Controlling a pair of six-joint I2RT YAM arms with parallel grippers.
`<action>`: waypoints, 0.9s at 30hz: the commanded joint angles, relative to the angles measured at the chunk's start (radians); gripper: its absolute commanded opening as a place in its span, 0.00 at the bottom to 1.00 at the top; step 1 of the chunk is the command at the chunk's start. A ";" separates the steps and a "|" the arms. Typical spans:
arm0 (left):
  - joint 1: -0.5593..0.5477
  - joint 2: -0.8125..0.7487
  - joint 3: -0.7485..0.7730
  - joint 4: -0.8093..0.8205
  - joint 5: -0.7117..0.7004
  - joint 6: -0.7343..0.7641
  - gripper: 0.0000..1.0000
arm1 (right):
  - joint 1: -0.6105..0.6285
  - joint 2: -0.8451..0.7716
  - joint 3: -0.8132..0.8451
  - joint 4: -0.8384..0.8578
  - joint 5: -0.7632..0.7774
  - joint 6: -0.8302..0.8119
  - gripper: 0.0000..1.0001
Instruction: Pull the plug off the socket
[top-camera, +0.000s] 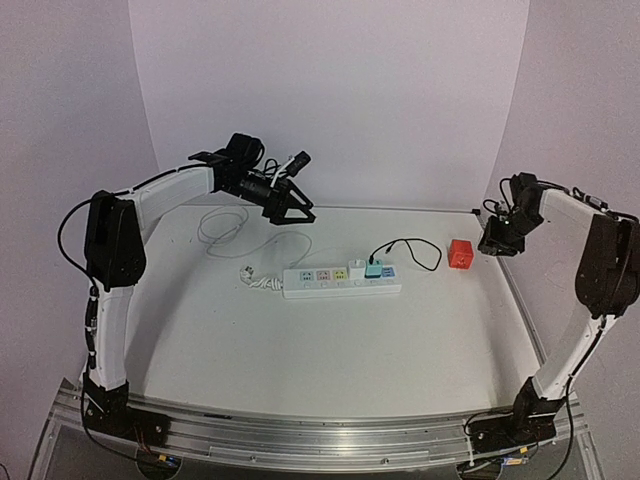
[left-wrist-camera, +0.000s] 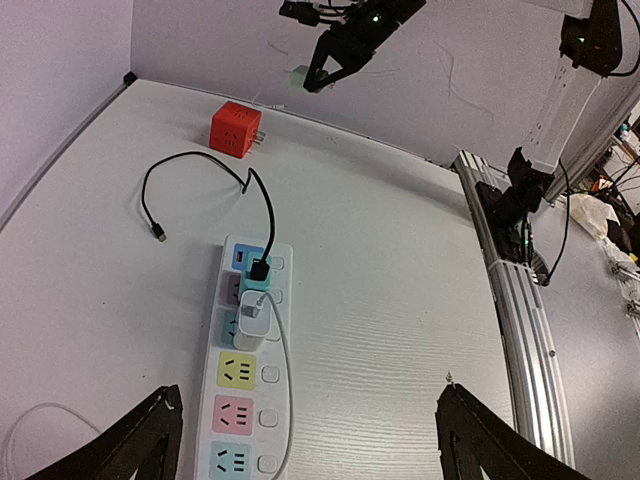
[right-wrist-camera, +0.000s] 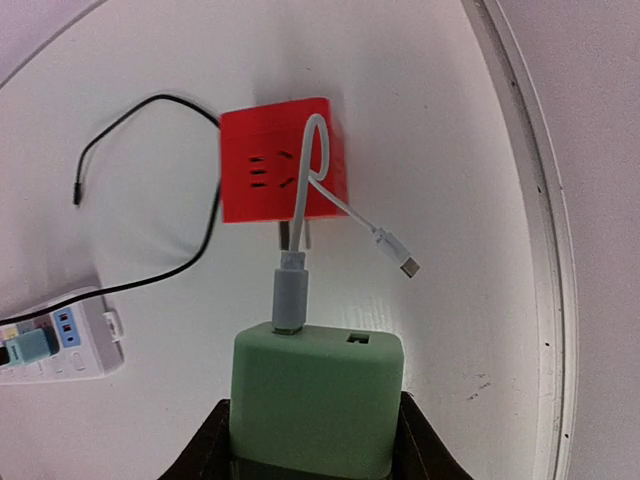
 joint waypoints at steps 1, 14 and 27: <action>0.006 -0.094 -0.019 -0.043 0.000 0.060 0.88 | -0.055 0.038 0.002 -0.023 0.019 -0.048 0.00; 0.009 -0.084 -0.030 -0.032 0.001 0.036 0.88 | 0.008 0.110 -0.144 0.027 0.017 -0.160 0.00; 0.009 -0.081 -0.030 -0.021 0.013 0.017 0.88 | 0.064 0.170 -0.232 0.126 0.051 -0.103 0.00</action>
